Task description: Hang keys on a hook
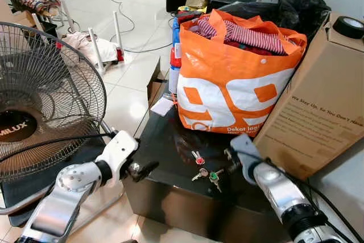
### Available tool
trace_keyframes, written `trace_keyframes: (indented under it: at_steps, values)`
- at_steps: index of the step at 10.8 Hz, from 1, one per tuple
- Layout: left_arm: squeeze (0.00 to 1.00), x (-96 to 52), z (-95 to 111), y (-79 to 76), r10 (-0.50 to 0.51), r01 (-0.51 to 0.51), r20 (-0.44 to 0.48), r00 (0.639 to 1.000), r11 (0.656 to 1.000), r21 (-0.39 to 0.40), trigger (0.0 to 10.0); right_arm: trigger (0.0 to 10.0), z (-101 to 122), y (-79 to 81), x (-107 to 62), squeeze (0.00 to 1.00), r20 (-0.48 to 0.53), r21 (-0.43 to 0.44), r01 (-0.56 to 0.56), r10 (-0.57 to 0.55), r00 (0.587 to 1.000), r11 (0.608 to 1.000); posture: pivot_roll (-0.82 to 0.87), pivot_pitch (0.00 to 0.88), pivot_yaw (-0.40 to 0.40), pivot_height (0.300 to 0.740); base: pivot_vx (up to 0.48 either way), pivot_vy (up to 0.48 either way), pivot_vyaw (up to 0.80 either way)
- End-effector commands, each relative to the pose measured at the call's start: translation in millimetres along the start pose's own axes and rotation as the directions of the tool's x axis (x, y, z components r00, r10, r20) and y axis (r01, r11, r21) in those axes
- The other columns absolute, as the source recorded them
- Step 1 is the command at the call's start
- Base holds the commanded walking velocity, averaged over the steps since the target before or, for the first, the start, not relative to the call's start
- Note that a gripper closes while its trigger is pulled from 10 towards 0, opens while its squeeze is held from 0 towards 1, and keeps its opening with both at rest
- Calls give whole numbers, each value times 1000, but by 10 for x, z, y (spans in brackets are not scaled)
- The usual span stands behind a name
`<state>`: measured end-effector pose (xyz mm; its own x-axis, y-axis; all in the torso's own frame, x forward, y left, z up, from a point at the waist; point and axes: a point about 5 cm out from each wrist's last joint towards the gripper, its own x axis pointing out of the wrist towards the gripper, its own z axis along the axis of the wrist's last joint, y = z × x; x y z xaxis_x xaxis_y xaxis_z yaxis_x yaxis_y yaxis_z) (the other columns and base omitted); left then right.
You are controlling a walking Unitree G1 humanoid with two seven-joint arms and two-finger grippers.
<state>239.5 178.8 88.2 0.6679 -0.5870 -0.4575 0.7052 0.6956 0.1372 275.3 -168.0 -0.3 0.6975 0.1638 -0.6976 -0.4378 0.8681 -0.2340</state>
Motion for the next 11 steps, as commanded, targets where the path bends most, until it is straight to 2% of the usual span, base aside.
trace_keyframes:
  at_steps: [1,2,3,5,6,8,9,11]
  values:
    - [576,15,96,-35,-48,48,50,998,999,-11,10000,10000,-66,-96,-19,0,-40,-13,37,-37,999,999,-92,9,-74,740,0,0,0]
    - [573,39,120,-91,-122,123,58,991,992,-16,10000,10000,-115,-131,-29,0,-51,-3,43,-43,998,999,-97,12,-71,740,0,0,0]
    - [573,61,126,-109,-151,152,52,987,988,-11,10000,10000,-134,-144,-29,0,-55,1,49,-49,997,999,-105,13,-64,740,0,0,0]
    - [580,68,138,-181,-256,261,67,964,960,-101,10000,10000,-146,-150,-22,0,-60,1,54,-54,997,999,-111,11,-59,740,0,0,0]
    - [573,45,107,-216,-308,311,43,950,943,-118,10000,10000,-150,-136,-19,0,-61,0,49,-49,997,999,-111,5,-59,740,0,0,0]
    - [569,56,102,-178,-289,291,33,957,951,-108,10000,10000,-160,-121,-10,0,-65,2,44,-43,997,999,-108,0,-62,740,0,0,0]
    - [573,57,97,-164,-285,285,21,958,953,-105,10000,10000,-169,-115,-5,1000,-69,6,42,-42,997,999,-106,0,-62,740,0,0,0]
    - [573,47,97,-152,-285,285,15,958,953,-105,10000,10000,-187,-108,0,1000,-79,15,41,-40,996,999,-104,0,-61,740,0,0,0]
